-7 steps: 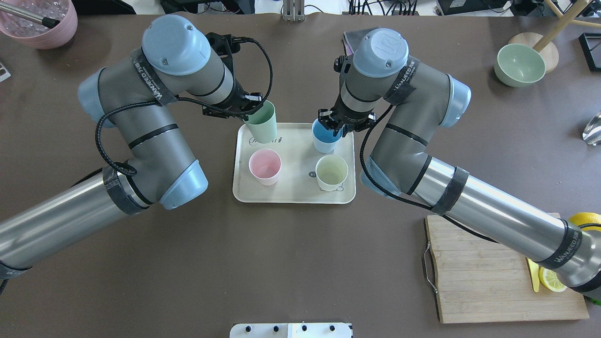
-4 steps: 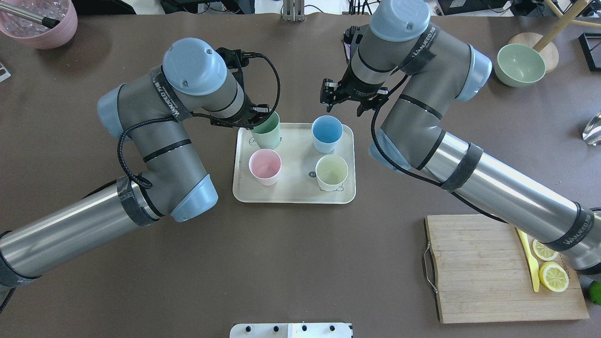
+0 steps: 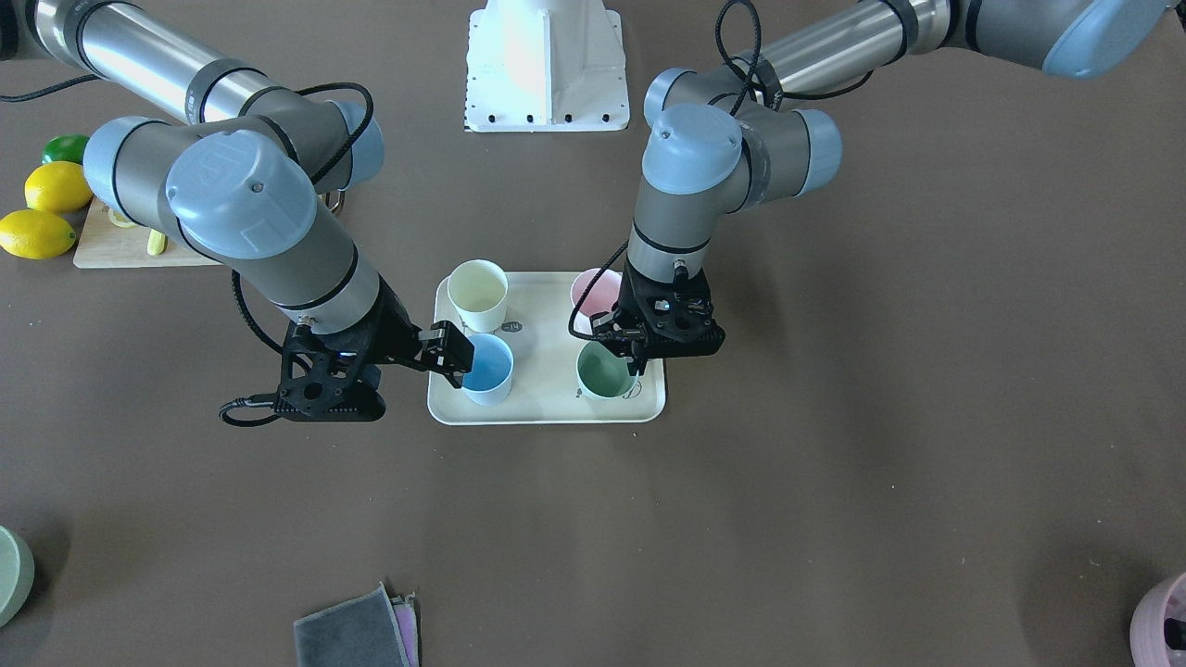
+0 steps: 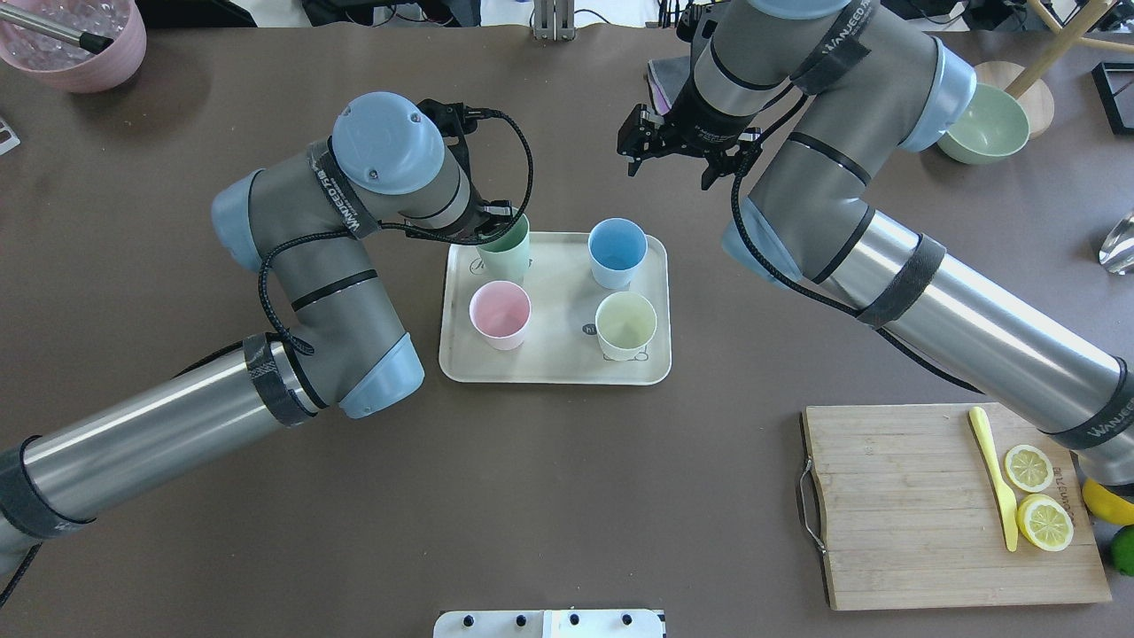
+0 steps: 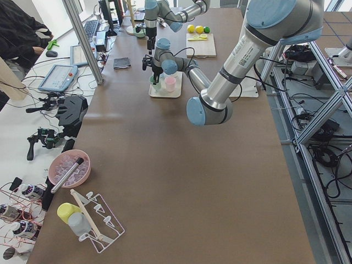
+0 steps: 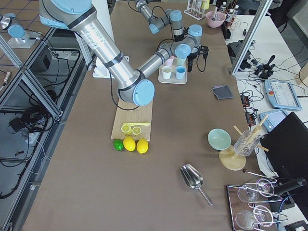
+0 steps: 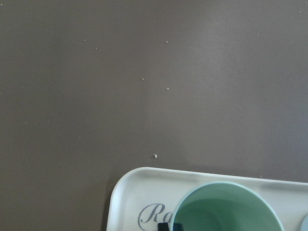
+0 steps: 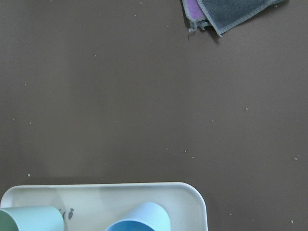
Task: Place all cups on tray
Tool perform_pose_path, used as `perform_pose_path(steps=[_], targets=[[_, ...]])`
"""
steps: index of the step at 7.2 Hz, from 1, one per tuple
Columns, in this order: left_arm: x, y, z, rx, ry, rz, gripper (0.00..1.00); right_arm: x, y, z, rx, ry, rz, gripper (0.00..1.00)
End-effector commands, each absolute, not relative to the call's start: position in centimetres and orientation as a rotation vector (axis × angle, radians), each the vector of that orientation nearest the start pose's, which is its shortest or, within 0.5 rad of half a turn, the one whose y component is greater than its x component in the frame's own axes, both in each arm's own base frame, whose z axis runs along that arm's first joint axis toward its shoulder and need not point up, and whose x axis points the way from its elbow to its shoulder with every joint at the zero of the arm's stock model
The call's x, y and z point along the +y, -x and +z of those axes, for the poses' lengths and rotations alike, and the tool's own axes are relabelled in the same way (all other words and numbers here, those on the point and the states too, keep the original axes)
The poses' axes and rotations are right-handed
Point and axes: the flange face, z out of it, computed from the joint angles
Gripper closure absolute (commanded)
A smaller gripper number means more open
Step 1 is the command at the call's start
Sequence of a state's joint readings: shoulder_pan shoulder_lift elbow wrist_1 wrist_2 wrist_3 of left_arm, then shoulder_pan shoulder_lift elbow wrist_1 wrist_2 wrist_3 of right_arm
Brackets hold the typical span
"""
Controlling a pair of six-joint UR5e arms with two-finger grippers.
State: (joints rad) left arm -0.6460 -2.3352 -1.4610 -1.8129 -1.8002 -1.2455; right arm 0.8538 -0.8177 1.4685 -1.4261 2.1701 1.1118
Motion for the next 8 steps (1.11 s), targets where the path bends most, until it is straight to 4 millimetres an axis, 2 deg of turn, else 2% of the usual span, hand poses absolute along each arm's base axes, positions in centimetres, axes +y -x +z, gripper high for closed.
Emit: perform_pose_path(steps=[1,2,3,4,5,6,7,8], targets=[[-53.6,-52.8,21.8,0.895,-0.236,-0.186,0.21,-60.9,41.0,22.8,-0.948,-0.016,0.128,0.00],[-53.5,-52.4,21.4,0.901,-0.241,-0.184,0.02,-61.2,40.2,24.1,-0.937,-0.017,0.129,0.00],[-53.4,-50.4,20.4,0.921,-0.264,-0.182,0.02,-61.5,38.8,25.6,-0.927,-0.028,0.112,0.00],[-53.8,-46.0,20.4,0.922,-0.310,-0.171,0.02,-62.0,36.3,28.4,-0.916,-0.025,0.097,0.00],[-54.7,-40.5,21.9,0.920,-0.345,-0.111,0.02,-62.6,32.7,31.8,-0.897,-0.040,0.078,0.00],[-56.2,-34.5,24.5,0.918,-0.343,-0.108,0.02,-62.4,28.4,36.6,-0.875,-0.055,0.015,0.00],[-57.2,-29.5,28.1,0.895,-0.378,-0.019,0.02,-62.7,23.8,41.1,-0.857,-0.063,-0.021,0.00],[-57.4,-24.2,32.9,0.839,-0.470,0.058,0.02,-62.4,19.5,45.5,-0.826,-0.070,-0.038,0.00]])
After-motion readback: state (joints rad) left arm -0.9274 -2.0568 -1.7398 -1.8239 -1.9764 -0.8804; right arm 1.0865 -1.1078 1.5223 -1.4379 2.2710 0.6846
